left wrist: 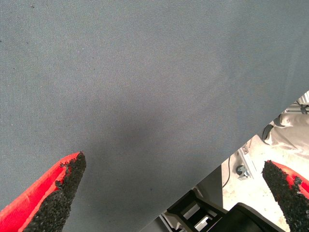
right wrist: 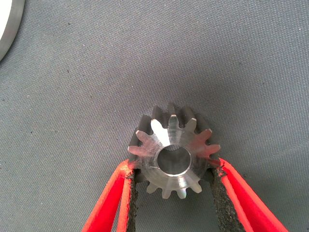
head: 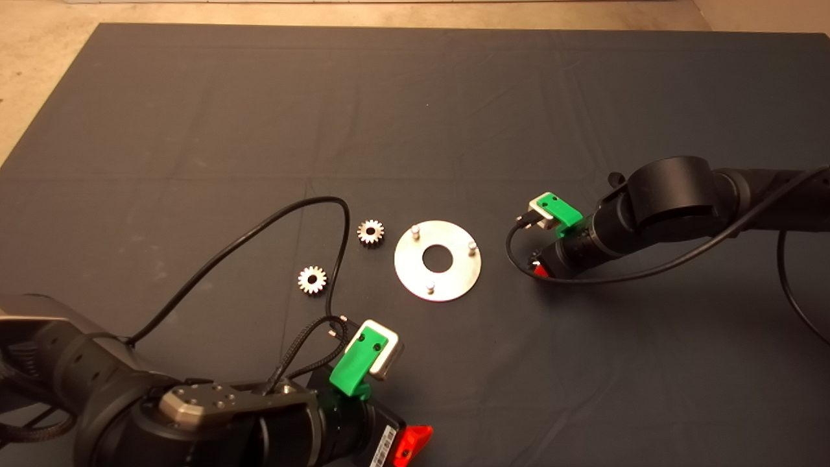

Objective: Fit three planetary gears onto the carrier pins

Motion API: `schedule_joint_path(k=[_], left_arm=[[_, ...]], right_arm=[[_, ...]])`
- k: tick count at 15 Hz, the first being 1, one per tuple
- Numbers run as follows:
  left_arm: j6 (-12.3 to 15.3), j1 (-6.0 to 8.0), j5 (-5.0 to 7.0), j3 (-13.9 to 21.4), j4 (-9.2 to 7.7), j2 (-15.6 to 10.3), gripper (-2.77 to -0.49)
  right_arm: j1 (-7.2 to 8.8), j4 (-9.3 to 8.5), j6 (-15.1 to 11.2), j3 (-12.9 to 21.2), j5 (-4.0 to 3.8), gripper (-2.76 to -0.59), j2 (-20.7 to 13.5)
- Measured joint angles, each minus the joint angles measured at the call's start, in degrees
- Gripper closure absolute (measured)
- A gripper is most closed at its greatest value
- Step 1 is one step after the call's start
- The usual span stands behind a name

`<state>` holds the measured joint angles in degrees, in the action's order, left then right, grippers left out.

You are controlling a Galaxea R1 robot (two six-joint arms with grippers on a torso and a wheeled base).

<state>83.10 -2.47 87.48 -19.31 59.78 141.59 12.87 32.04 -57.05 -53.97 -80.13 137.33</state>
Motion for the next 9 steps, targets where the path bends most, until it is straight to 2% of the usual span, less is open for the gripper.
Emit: schedule_joint_path(k=[4,9], left_arm=[[0.02,0.0,0.0,0.0,0.03,0.02,-2.64],[0.02,0.0,0.0,0.0,0.29,0.0,-2.64]], right_arm=[[0.0,0.0,0.02,0.0,-0.29,-0.9,0.16],[0.0,-0.01,1.32,0.0,-0.27,-0.85,0.18]])
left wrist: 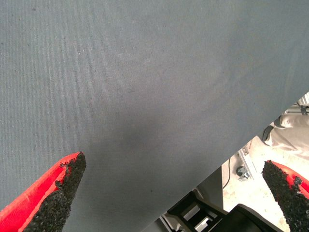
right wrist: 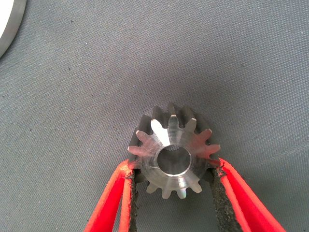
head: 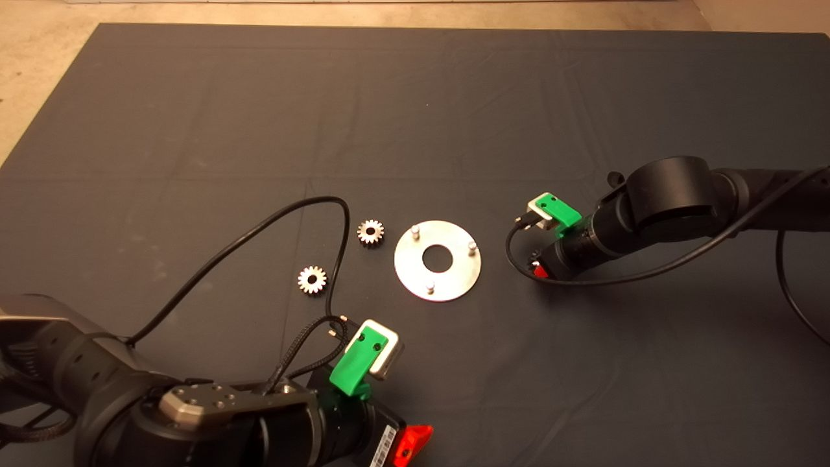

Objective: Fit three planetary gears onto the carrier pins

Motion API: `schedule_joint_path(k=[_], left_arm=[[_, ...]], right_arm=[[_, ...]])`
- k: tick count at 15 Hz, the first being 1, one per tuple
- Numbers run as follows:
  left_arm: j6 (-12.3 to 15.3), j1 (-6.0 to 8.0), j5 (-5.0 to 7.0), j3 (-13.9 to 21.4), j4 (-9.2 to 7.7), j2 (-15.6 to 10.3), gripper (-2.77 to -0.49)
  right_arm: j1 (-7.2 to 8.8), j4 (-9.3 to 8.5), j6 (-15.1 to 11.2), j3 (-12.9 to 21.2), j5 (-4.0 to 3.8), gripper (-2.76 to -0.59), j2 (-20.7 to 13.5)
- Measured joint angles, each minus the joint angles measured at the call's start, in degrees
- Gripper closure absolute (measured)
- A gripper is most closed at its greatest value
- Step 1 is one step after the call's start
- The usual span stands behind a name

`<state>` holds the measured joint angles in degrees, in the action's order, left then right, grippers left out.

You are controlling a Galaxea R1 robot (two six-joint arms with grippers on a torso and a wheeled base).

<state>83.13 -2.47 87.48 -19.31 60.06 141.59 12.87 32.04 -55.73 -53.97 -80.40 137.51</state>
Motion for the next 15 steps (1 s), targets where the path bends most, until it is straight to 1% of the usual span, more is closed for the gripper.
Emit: schedule_joint_path(k=[6,7,9,10,11,12,14,15], left_arm=[[0.0,0.0,0.0,0.0,0.66,0.01,-2.64],[0.0,0.0,0.0,0.0,0.73,0.02,-2.64],[0.0,0.0,0.0,0.0,0.82,0.02,-2.64],[0.0,0.0,0.0,0.0,0.82,0.02,-2.64],[0.0,0.0,0.0,0.0,0.84,0.02,-2.64],[0.0,0.0,0.0,0.0,0.84,0.02,-2.64],[0.0,0.02,-0.02,0.0,0.9,0.03,-2.64],[0.0,0.0,0.0,0.0,0.93,0.02,-2.64]], right_arm=[[0.0,0.01,0.05,0.11,-0.02,-0.84,-0.07],[0.0,0.01,0.05,0.47,-0.19,-0.83,-0.07],[0.05,0.01,0.03,2.16,-0.24,-0.83,-0.09],[0.24,-0.04,-0.01,3.51,-0.56,-0.83,-0.07],[0.74,-0.15,-0.03,4.55,-0.61,-0.83,-0.07],[1.93,-0.29,-0.05,5.27,-0.74,-0.83,-0.07],[5.81,-0.38,-0.19,6.12,-1.02,-0.83,-0.07],[7.27,-0.38,-0.28,6.57,-1.19,-0.83,-0.06]])
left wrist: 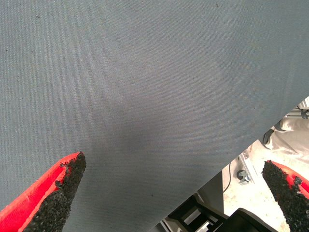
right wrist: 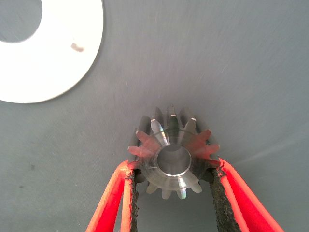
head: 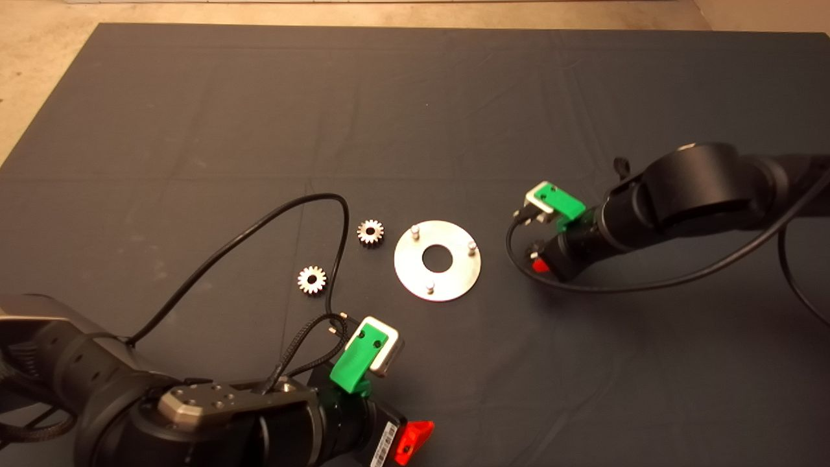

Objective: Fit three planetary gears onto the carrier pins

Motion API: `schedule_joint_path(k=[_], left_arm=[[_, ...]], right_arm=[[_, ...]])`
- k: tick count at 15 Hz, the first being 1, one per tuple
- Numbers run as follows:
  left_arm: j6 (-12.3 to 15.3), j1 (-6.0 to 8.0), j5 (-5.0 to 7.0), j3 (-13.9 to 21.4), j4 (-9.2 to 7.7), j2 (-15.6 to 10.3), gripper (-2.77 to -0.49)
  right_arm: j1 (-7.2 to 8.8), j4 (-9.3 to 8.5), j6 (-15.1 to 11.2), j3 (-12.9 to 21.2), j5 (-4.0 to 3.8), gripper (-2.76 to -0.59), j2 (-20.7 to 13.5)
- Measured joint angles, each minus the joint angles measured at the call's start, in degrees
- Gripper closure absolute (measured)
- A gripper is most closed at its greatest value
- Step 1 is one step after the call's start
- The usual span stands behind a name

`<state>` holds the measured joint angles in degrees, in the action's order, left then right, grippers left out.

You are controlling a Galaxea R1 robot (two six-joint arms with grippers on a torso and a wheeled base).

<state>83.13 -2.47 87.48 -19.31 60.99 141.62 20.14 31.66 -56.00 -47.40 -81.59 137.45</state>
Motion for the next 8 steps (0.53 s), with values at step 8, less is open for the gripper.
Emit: schedule_joint_path(k=[8], left_arm=[[0.0,0.02,0.0,0.0,0.06,0.02,-2.64]], right_arm=[[0.96,-0.15,-0.18,1.06,-0.33,-0.83,4.5]])
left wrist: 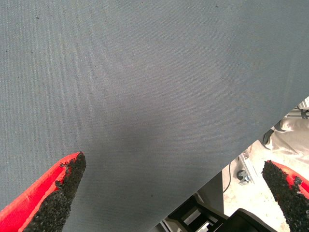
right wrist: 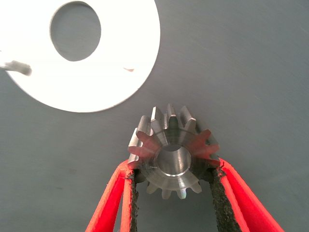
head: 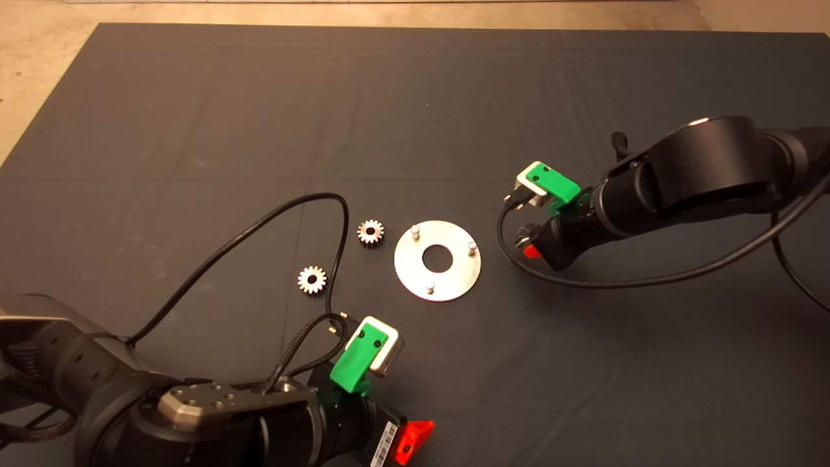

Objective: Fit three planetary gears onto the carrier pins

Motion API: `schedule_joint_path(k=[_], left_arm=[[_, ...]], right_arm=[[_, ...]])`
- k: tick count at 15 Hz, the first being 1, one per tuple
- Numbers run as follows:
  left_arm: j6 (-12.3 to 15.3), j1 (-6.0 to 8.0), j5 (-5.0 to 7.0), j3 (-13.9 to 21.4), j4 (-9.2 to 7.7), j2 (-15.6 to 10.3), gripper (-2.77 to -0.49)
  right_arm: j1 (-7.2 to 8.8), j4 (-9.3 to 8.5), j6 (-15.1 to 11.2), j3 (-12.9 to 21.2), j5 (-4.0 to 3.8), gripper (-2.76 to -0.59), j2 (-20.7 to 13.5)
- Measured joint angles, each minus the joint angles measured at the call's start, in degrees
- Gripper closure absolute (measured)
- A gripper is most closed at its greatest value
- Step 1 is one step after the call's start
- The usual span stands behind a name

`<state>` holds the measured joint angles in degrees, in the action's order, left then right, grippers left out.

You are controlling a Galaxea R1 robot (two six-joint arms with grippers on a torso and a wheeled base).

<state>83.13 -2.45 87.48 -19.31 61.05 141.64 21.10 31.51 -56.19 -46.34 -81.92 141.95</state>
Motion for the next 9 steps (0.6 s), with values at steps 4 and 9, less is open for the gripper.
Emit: schedule_joint_path(k=[4,9], left_arm=[[0.0,0.0,0.0,0.0,0.01,0.01,-2.64],[0.0,0.0,0.02,0.0,0.02,0.39,-2.64]], right_arm=[[-0.02,-0.06,0.01,-2.08,0.28,-0.84,3.81],[-0.29,-0.21,0.05,-4.8,-0.8,-0.82,6.07]])
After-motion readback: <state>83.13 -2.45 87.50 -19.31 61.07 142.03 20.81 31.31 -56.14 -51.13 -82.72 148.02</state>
